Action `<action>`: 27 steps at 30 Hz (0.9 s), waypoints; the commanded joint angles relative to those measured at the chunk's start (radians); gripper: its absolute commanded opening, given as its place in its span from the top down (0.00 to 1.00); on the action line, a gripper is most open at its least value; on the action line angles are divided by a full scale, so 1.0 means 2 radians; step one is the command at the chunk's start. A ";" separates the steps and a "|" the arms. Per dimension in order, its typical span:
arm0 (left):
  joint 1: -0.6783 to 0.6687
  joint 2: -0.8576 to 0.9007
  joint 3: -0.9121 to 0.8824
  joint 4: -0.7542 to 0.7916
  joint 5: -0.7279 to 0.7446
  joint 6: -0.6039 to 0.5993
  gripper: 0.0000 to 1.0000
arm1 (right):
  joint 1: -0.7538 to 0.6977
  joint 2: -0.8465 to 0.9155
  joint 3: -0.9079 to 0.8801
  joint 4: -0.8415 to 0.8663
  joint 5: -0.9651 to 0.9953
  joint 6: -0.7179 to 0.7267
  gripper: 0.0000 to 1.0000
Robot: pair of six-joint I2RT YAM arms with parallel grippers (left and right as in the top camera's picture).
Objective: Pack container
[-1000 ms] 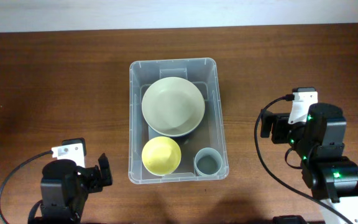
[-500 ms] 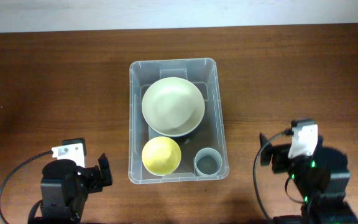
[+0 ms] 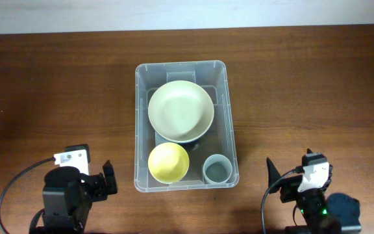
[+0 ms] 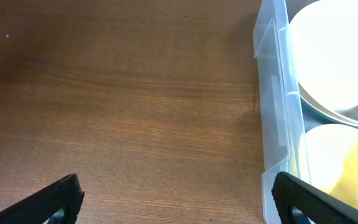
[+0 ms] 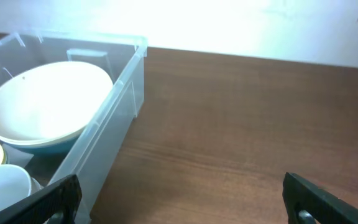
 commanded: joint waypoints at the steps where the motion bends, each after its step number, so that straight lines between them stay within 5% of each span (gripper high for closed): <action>1: 0.000 0.000 -0.001 0.001 -0.006 -0.005 0.01 | 0.003 -0.028 -0.013 0.002 0.002 -0.001 0.01; 11: 0.000 0.000 -0.001 0.001 -0.006 -0.005 0.01 | 0.003 -0.033 -0.058 0.093 0.014 -0.001 0.01; 20: 0.000 0.000 -0.001 0.001 -0.006 -0.005 0.01 | 0.046 -0.033 -0.144 0.287 0.105 -0.001 0.01; 27: 0.000 0.000 -0.001 0.001 -0.006 -0.005 0.01 | 0.052 -0.033 -0.165 0.294 0.114 -0.001 0.01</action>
